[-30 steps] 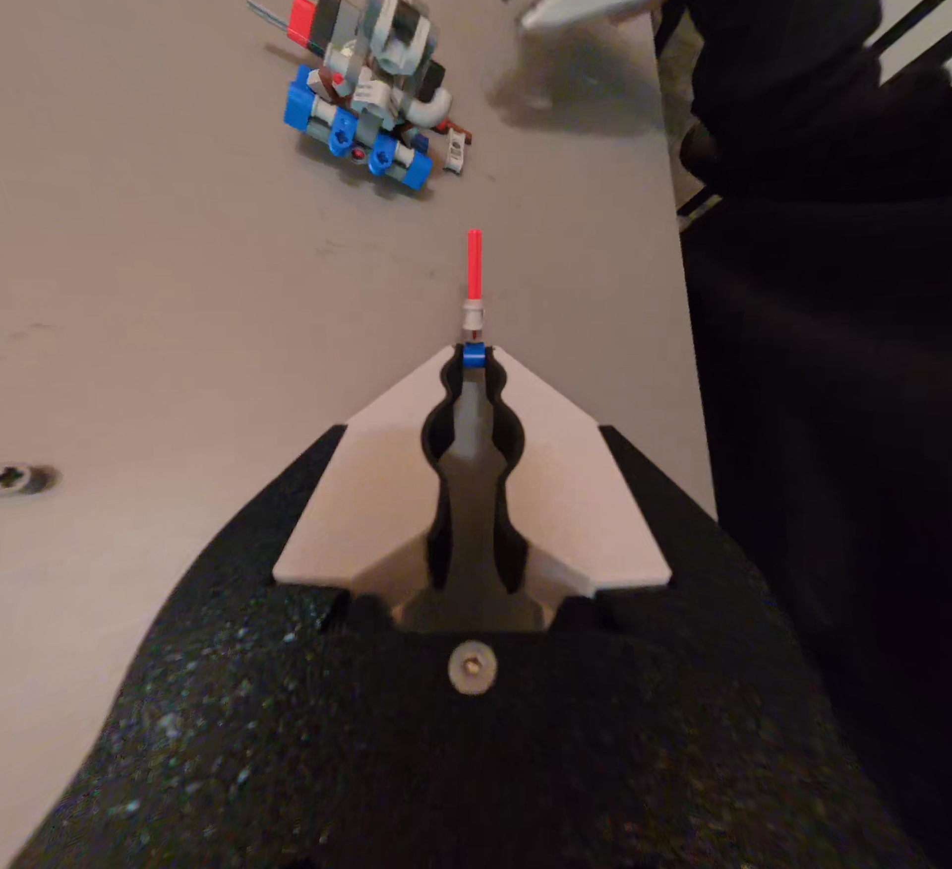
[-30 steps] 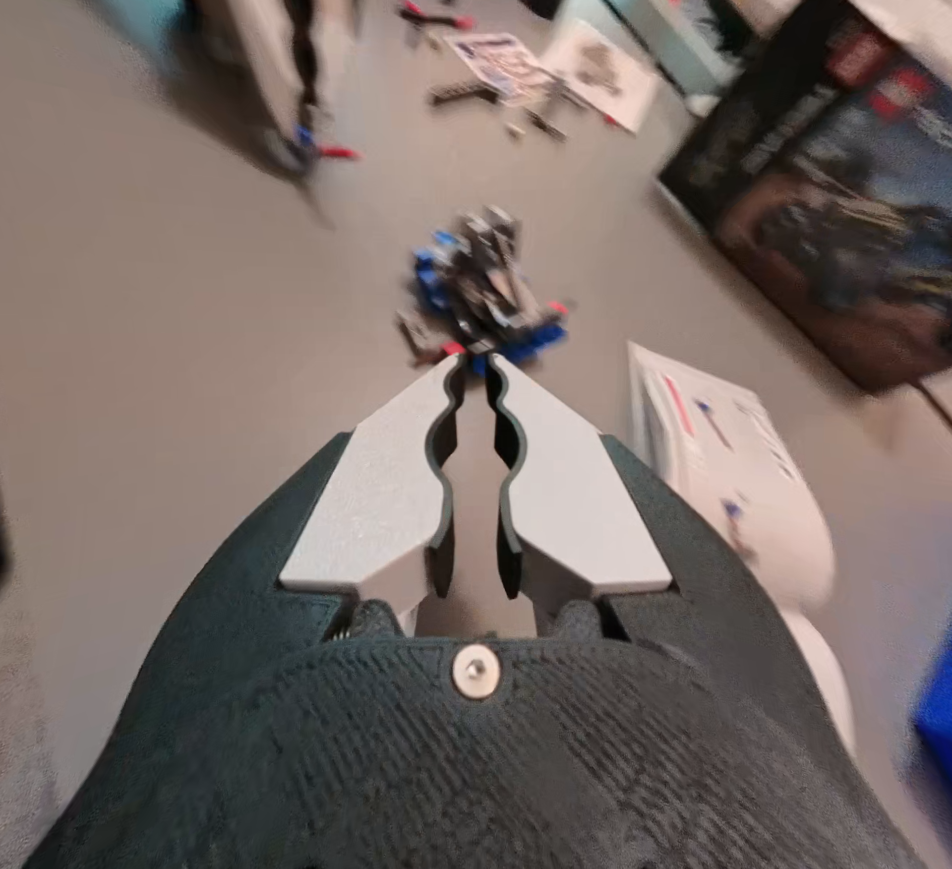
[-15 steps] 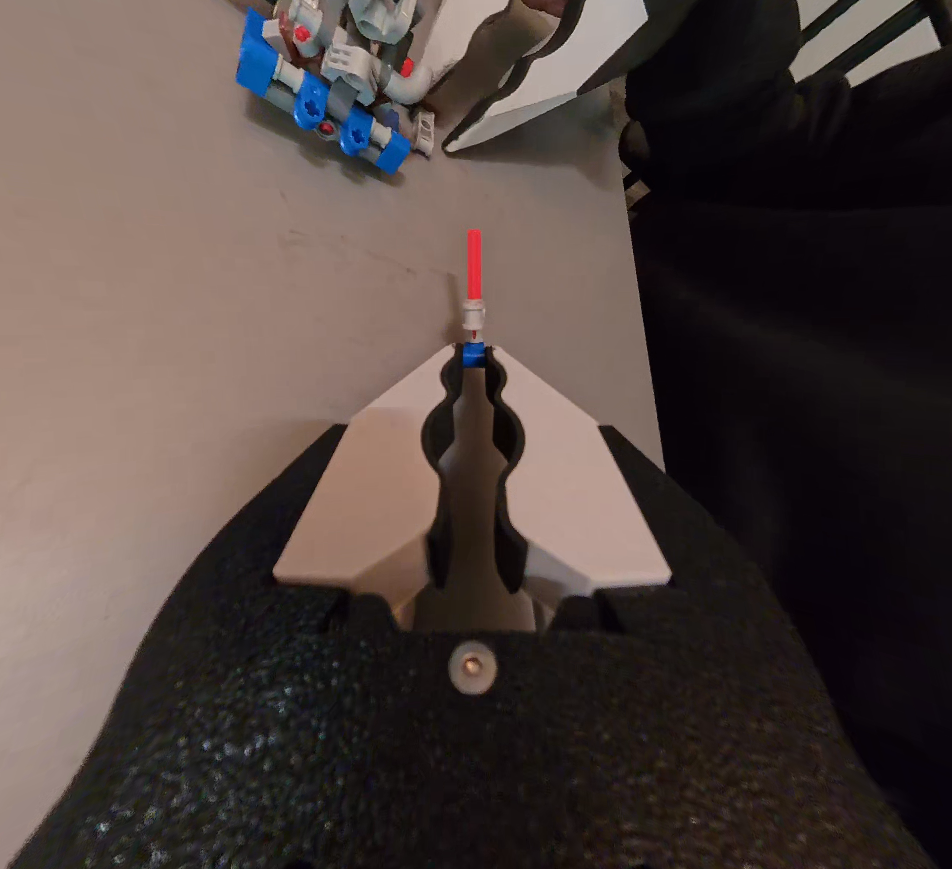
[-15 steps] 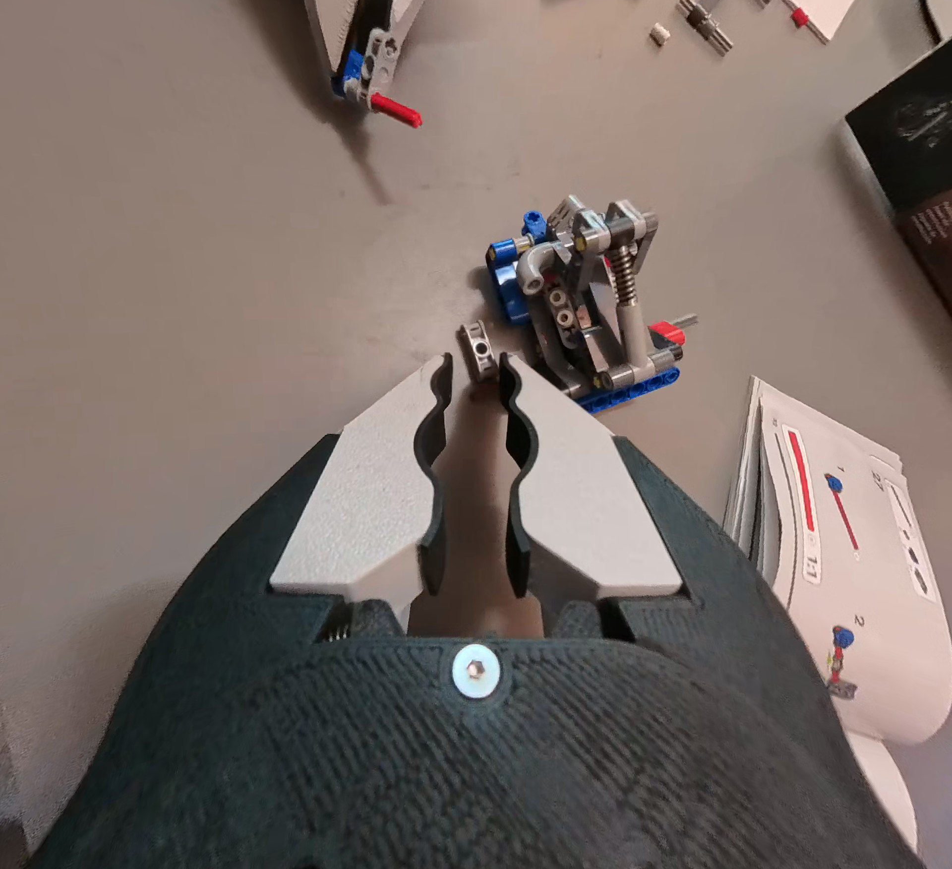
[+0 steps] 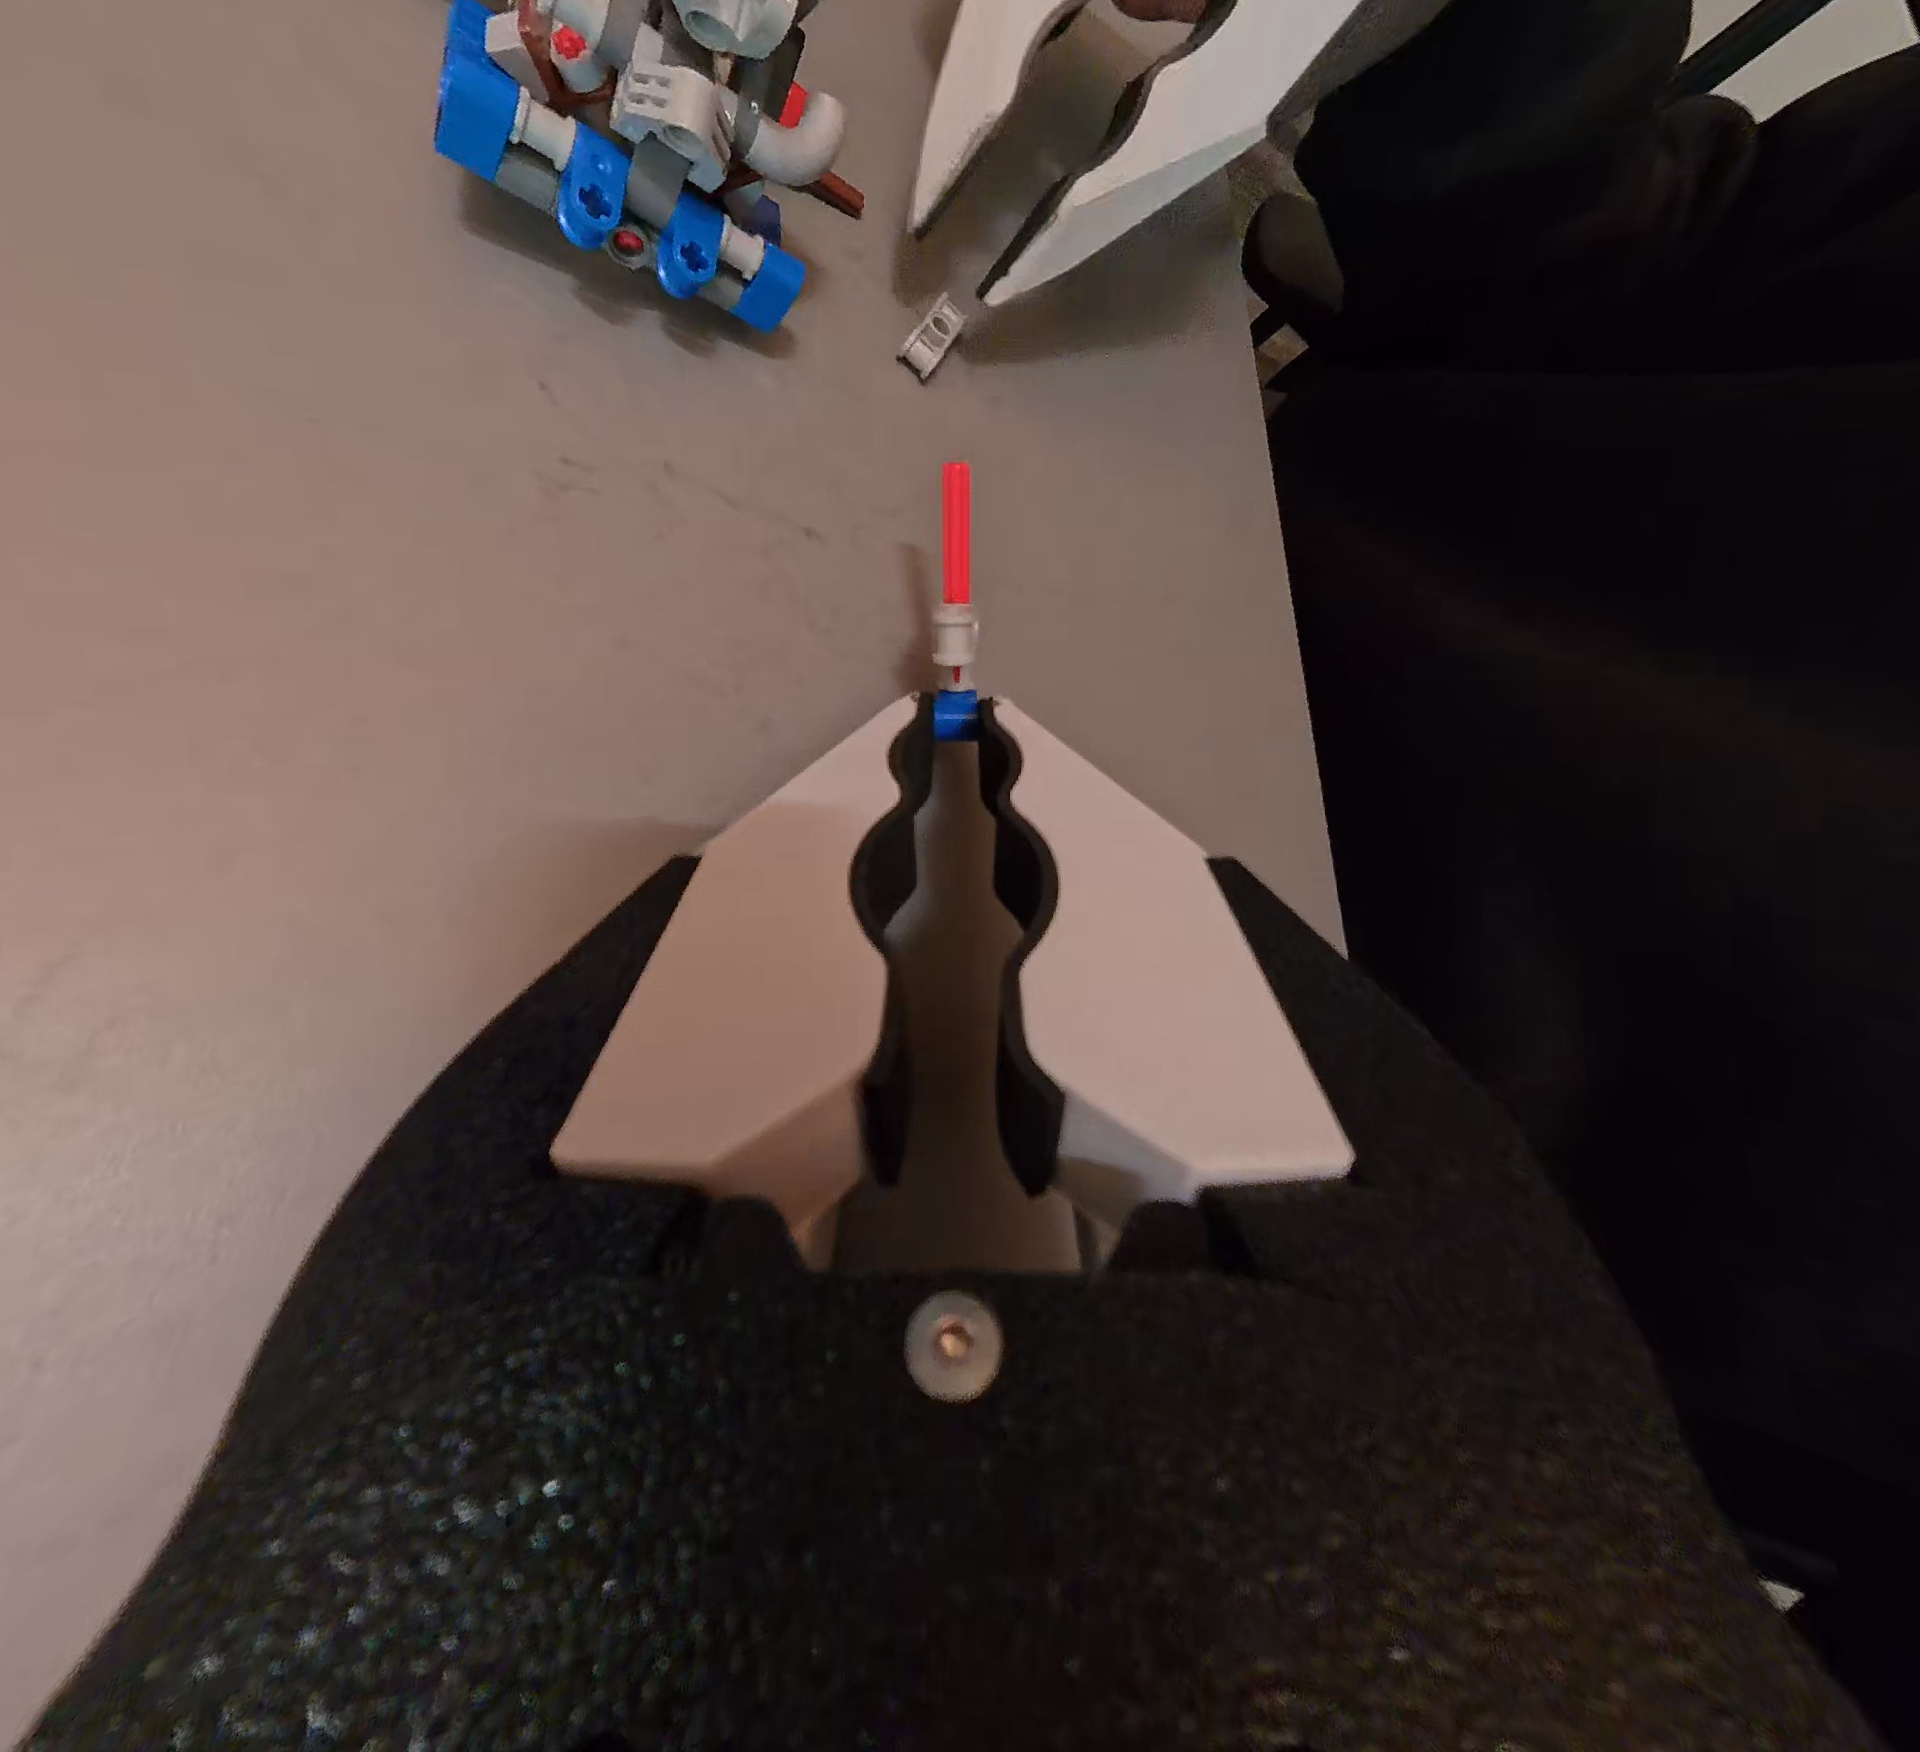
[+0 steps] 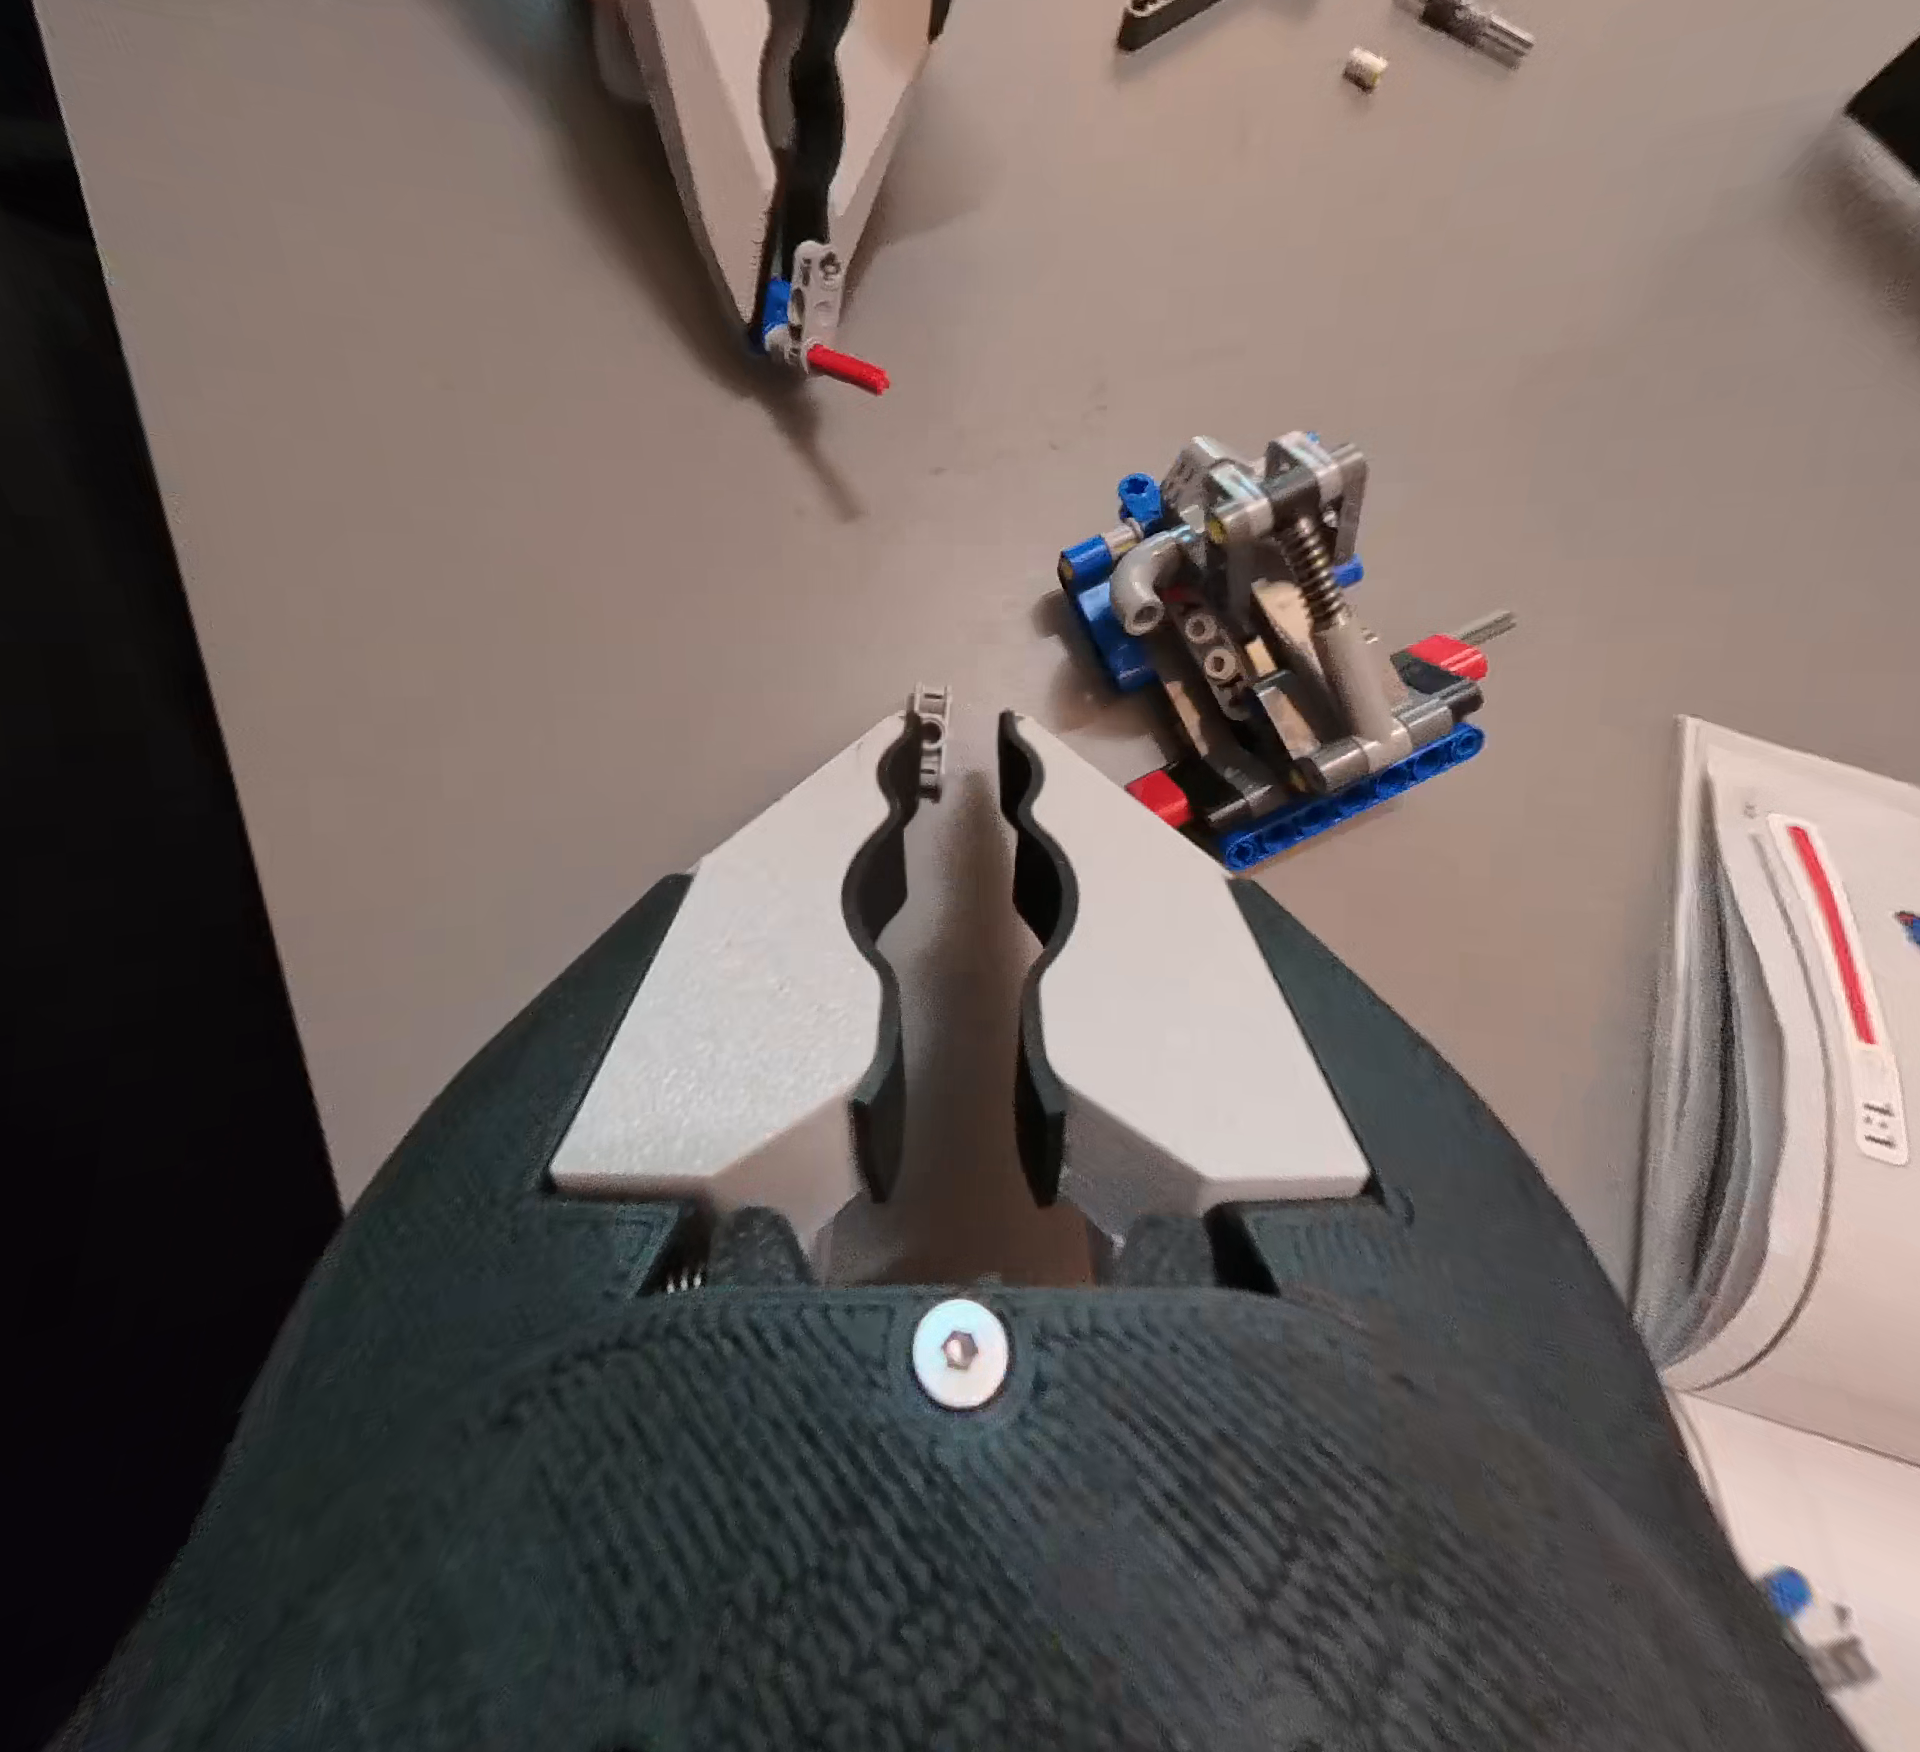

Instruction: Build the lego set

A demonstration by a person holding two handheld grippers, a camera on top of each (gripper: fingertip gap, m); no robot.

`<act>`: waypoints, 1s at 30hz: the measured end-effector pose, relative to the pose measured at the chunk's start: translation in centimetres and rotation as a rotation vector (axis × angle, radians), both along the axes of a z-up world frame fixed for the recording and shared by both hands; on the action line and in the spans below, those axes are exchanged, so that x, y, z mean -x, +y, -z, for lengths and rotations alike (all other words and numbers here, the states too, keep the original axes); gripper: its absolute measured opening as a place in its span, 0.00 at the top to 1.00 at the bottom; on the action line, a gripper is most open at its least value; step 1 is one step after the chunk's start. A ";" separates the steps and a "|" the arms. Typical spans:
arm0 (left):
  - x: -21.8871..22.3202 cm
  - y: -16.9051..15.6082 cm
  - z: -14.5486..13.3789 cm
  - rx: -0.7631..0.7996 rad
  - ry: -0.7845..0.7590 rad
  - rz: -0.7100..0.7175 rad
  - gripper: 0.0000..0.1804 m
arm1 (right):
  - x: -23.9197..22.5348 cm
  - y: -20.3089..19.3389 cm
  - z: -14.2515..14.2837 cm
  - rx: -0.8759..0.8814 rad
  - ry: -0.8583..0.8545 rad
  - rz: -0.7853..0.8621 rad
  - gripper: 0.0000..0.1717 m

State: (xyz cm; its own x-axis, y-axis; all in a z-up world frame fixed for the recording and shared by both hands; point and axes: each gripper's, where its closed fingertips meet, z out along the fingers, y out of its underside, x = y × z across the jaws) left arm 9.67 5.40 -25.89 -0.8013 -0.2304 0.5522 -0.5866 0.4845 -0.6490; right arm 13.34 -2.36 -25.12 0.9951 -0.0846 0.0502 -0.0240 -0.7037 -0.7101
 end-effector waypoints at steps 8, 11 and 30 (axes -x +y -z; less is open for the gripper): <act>0.3 0.2 0.1 -0.020 0.029 0.008 0.97 | 0.9 0.4 1.6 0.056 0.029 -0.054 0.97; 0.2 0.2 0.1 -0.023 0.036 0.002 0.97 | 0.5 0.6 1.6 0.052 0.005 -0.009 0.97; -6.7 1.2 -0.4 -0.308 -0.547 -0.057 0.98 | 0.0 0.3 -0.2 -0.004 -0.062 0.113 0.92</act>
State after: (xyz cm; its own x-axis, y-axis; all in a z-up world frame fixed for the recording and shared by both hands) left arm 16.35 6.57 -25.47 -0.9306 -0.3646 -0.0330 -0.2395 0.6745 -0.6983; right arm 13.38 -2.06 -24.96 0.9742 -0.1966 0.1110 -0.0589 -0.6958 -0.7158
